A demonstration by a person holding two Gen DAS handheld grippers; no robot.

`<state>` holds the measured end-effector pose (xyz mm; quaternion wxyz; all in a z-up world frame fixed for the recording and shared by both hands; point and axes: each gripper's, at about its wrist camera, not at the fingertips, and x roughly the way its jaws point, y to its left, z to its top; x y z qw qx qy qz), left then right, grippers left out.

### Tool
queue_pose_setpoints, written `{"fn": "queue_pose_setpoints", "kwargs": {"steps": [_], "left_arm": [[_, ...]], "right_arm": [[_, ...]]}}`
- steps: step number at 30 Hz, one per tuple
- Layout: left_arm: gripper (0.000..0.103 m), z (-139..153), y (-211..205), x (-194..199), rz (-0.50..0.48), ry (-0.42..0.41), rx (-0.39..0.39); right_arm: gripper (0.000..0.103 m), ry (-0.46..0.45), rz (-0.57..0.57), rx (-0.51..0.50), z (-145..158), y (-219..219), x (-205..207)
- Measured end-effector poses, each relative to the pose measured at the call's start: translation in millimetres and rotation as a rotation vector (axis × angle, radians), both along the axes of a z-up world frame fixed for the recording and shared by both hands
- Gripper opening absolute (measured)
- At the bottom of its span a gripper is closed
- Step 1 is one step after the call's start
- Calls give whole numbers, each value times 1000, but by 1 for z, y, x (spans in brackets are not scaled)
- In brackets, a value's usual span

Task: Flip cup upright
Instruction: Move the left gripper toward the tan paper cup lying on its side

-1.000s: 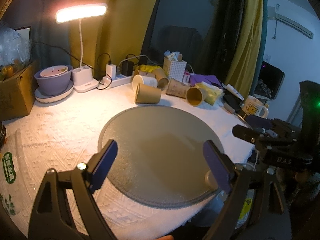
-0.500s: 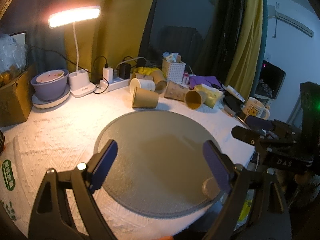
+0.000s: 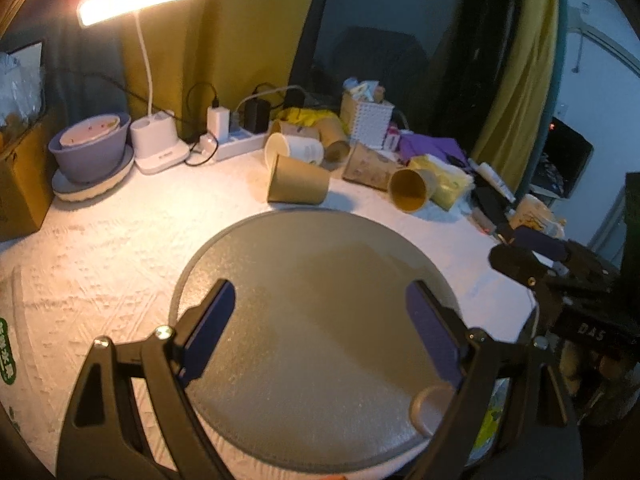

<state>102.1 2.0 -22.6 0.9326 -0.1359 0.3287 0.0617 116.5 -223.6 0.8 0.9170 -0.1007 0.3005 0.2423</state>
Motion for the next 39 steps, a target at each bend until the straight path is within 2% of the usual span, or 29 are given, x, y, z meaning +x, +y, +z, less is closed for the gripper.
{"fn": "queue_pose_setpoints", "kwargs": {"steps": [8,20,29,39], "left_arm": [[88,-17,14,44,47,80,-50],[88,-37,14,116,37,142,-126],[88,-47,33,171,81,184,-226],[88,-53,65,211,204,202,-373]], "right_arm": [[74,45,15,-26,-11,4,44],[74,105,36,-64,-29,11,116],[74,91,67,-82,-25,19,163],[74,104,102,-95,-29,34,210]]}}
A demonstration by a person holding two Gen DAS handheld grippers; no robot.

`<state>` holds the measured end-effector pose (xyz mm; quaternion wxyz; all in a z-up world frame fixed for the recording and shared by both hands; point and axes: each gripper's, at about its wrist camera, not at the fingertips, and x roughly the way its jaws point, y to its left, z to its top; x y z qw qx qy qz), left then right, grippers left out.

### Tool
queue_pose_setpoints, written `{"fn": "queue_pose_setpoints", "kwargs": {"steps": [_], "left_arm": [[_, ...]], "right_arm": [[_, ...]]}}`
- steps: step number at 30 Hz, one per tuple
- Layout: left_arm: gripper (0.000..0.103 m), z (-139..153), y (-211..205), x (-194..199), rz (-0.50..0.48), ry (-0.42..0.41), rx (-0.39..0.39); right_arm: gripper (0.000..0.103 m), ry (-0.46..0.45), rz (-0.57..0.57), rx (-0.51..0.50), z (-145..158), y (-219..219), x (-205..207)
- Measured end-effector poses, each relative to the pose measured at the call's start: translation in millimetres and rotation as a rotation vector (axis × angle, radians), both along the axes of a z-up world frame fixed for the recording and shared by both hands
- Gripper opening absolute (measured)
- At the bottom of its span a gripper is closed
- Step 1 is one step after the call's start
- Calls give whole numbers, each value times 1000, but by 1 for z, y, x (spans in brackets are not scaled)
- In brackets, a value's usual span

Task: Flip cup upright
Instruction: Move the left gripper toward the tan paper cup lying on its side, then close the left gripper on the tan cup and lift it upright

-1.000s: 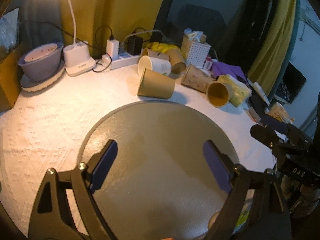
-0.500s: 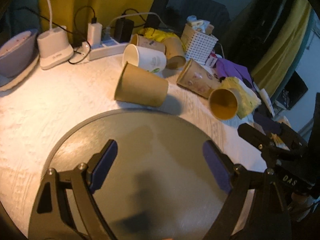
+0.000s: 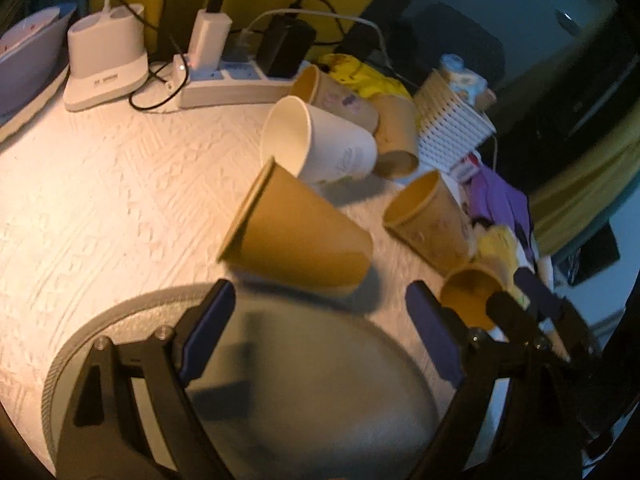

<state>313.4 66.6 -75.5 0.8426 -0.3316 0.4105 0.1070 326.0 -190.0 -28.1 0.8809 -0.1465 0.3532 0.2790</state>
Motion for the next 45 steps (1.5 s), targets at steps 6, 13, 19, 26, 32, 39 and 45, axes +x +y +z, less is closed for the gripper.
{"fn": "queue_pose_setpoints", "kwargs": {"steps": [6,13,19,26,32,39,45], "left_arm": [[88,-14,17,20,62,23,-92],[88,-31,29,35,111,37,-158],[75,-33,27,43,74,37,-119],[67,-30,24,38,22,21,-122],[65,-18,19,18,-19,1,-99],[64,-6,10,-14,-75,-35,-51],[64,11,-1,-46,-129,-87,57]], "right_arm": [[74,2,19,9,0,6,21],[74,14,14,16,-5,5,30],[74,17,-2,19,-6,2,32],[74,13,-22,23,-3,2,27],[74,3,-38,33,4,3,12],[74,-2,-57,38,10,6,-14],[74,-18,-61,41,20,11,-45]]}}
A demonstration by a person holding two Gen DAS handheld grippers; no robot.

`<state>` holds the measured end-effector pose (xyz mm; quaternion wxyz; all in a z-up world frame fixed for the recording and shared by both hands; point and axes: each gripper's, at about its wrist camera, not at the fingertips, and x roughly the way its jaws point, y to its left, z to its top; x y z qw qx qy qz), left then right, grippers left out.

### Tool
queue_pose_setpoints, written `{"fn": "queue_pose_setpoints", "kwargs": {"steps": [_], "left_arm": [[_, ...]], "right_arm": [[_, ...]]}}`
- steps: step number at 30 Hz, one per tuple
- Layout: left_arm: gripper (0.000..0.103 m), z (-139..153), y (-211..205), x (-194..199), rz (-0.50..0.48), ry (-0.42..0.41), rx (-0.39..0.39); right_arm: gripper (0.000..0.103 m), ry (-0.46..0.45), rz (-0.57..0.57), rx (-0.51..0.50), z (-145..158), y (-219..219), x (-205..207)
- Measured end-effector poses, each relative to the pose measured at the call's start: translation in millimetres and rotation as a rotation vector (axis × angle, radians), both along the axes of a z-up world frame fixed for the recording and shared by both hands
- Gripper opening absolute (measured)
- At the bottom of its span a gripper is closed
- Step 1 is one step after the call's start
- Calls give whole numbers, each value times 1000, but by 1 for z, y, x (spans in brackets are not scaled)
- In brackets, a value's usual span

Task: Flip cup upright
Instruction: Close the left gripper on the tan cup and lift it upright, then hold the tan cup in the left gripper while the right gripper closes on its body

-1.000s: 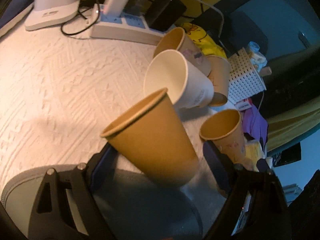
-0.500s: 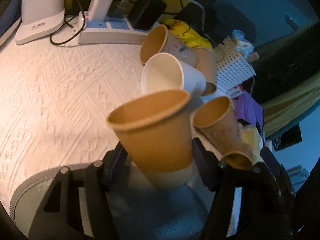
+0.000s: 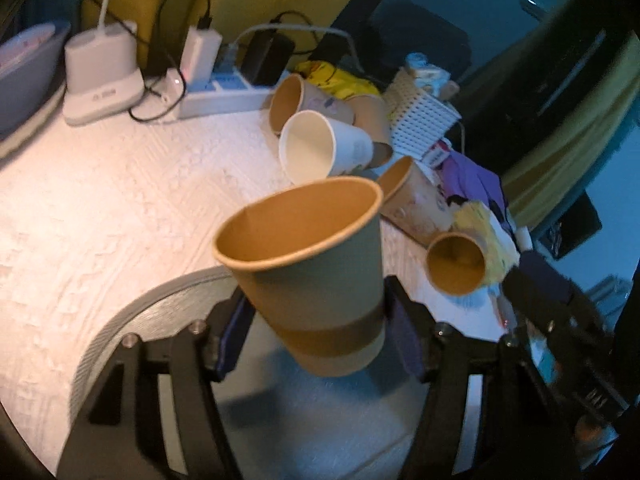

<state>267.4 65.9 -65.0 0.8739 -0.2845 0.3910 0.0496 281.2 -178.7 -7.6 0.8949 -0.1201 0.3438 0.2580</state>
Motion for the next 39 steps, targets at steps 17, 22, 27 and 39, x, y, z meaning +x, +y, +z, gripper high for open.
{"fn": "queue_pose_setpoints", "kwargs": {"steps": [17,22,27,39], "left_arm": [[64,26,-59,-95,-226,-169,355],[64,22,-74,-117,-284,-182,377],[64,21,-91,-142,-344,-218,408],[64,18,-121,-186,-440,-259,471]], "right_arm": [[74,54,119,109,19,11,-105],[74,100,167,130,11,15,-133],[74,140,212,141,4,17,-156],[74,210,277,134,-14,30,-189]]}}
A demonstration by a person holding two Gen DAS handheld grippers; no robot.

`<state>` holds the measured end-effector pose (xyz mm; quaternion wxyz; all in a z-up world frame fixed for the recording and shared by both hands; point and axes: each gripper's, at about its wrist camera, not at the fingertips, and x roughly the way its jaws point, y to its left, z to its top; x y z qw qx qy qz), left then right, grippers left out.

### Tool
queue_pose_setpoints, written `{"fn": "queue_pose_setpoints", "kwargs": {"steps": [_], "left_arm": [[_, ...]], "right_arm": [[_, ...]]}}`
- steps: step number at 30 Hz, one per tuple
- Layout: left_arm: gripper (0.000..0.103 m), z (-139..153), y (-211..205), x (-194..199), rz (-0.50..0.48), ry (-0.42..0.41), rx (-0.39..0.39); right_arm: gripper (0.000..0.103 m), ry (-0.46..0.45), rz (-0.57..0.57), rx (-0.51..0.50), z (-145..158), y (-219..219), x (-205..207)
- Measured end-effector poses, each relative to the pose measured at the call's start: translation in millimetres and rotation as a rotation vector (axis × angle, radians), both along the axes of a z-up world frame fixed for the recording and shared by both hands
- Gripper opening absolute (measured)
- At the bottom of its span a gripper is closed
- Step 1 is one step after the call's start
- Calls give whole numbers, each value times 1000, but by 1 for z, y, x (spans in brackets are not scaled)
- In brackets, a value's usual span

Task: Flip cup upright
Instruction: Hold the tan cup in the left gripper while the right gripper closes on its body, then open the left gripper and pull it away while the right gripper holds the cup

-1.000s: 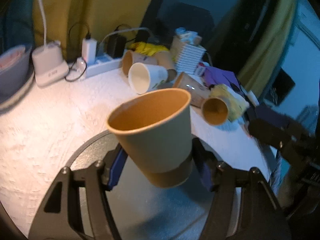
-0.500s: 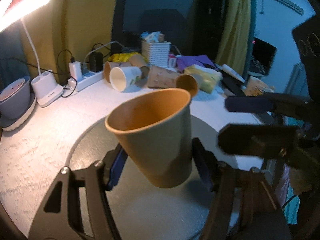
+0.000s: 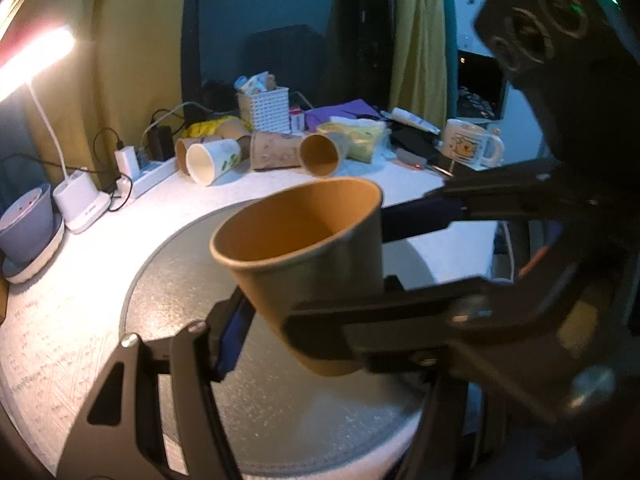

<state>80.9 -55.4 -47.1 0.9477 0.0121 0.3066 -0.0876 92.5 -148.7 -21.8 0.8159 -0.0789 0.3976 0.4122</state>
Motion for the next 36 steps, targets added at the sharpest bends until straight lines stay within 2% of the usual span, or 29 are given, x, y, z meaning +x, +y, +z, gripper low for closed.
{"fn": "queue_pose_setpoints", "kwargs": {"steps": [11,18,29,30,32,36], "left_arm": [[64,-2,-6,-11,-29,-8,-12],[64,-3,-7,-10,-53,-2,-32],[66,-8,4,-2,-25,37,-82],[67,-9,6,-2,-23,41,-87],[77,-11,9,-2,-25,48,-103],[78,-15,17,0,-16,71,-135]], "right_arm": [[74,82,11,17,-12,-4,-1],[66,100,-3,15,-15,-11,1],[65,74,-6,-13,-16,-1,7],[65,73,-6,-14,-15,-1,8],[65,62,-13,-23,-14,3,11],[65,28,-35,-36,-9,6,18]]}}
